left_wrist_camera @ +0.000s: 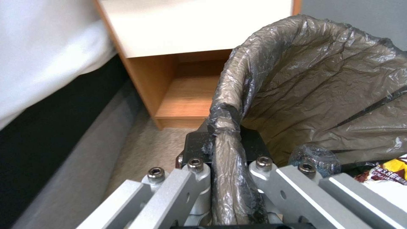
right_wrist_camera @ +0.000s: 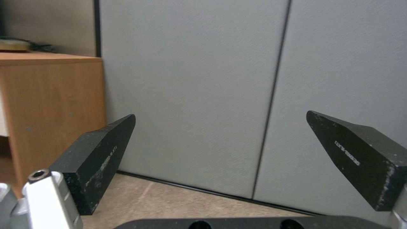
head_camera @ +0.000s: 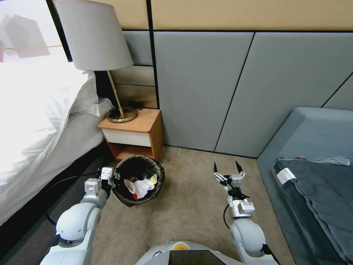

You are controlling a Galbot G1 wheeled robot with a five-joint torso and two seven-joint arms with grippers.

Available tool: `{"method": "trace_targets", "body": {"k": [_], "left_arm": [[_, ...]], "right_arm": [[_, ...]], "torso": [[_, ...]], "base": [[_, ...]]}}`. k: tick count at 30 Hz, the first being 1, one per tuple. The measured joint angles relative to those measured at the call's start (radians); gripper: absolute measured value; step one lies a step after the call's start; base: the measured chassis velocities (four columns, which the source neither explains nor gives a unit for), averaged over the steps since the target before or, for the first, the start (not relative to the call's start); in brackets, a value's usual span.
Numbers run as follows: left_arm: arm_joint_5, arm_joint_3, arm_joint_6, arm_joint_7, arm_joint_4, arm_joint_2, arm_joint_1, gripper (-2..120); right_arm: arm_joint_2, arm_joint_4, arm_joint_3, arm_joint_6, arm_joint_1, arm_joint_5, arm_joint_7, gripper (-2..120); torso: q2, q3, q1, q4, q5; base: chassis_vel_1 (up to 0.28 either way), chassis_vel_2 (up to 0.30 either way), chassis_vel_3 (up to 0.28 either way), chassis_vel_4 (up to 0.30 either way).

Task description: Pick up the trash bin, then pick up the garbage from the floor and place it into the trash bin.

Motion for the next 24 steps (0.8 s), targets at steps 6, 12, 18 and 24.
{"method": "trace_targets", "body": {"k": [6, 12, 18, 24], "left_arm": [[0.000, -0.001, 0.002, 0.000, -0.017, -0.008, 0.004, 4], [0.003, 0.004, 0.004, -0.001, -0.033, -0.019, 0.010, 4], [0.016, 0.013, 0.004, -0.001, -0.040, -0.030, 0.001, 4], [0.029, 0.013, 0.003, -0.001, -0.043, -0.039, -0.001, 4]], "right_arm": [[0.000, -0.004, -0.004, -0.001, 0.002, -0.002, 0.001, 100], [-0.004, -0.007, -0.007, -0.001, 0.001, -0.001, 0.002, 100], [-0.007, -0.010, -0.010, 0.000, 0.001, 0.008, 0.003, 100], [-0.013, -0.021, -0.013, 0.000, 0.004, 0.018, 0.005, 100]], "torso": [[0.000, 0.000, 0.000, 0.0000, 0.0001], [0.000, 0.000, 0.000, -0.0001, 0.0001], [0.000, 0.000, 0.000, -0.0001, 0.0001], [0.000, 0.000, 0.000, -0.0001, 0.0001]], "base": [[0.000, 0.000, 0.000, 0.000], [0.006, 0.004, 0.007, 0.010], [0.006, 0.004, 0.007, 0.010], [0.033, 0.039, 0.032, 0.027]]}}
